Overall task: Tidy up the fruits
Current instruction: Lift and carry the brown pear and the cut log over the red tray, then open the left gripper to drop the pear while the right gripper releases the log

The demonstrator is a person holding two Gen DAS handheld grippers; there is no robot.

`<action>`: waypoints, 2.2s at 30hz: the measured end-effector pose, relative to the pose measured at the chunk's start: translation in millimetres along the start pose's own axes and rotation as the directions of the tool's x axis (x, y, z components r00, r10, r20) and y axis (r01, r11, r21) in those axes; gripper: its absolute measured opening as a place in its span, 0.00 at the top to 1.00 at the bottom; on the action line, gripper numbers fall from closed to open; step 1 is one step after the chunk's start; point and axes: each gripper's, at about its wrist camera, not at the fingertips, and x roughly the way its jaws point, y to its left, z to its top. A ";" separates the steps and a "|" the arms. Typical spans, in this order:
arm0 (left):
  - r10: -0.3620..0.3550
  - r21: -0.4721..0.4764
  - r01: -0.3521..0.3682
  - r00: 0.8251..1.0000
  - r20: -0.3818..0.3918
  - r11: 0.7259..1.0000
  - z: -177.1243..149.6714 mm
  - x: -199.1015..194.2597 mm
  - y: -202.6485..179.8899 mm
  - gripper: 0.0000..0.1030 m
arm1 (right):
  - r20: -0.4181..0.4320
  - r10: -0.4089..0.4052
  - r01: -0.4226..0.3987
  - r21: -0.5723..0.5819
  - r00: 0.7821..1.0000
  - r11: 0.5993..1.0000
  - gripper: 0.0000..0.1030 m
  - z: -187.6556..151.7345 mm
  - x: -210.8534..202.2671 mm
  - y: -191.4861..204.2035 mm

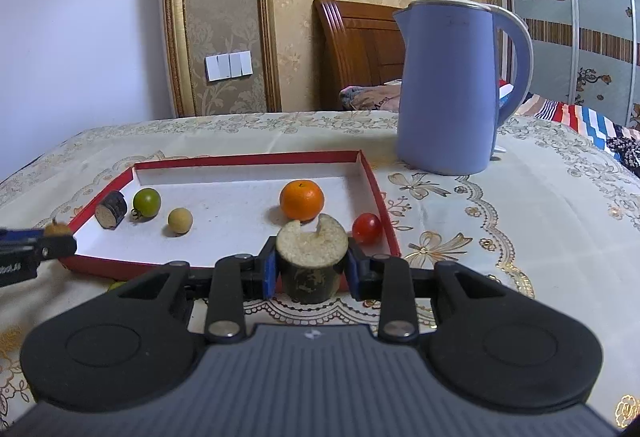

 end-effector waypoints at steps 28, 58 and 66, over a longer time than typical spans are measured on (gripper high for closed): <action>0.075 0.015 -0.075 0.996 -0.049 0.997 16.1 62.9 -9.7 0.74 | -0.028 0.007 -0.008 -0.048 1.000 0.999 0.70 25.9 50.9 32.1; 0.111 0.015 -0.110 0.989 -0.096 0.994 21.0 102.6 -9.8 0.74 | -0.111 -0.054 0.042 -0.105 0.992 0.994 0.70 33.6 123.4 59.1; 0.140 0.037 -0.138 0.987 -0.083 0.990 21.9 109.6 -13.5 0.74 | -0.153 -0.034 0.024 -0.066 0.988 0.998 0.70 29.6 128.7 53.8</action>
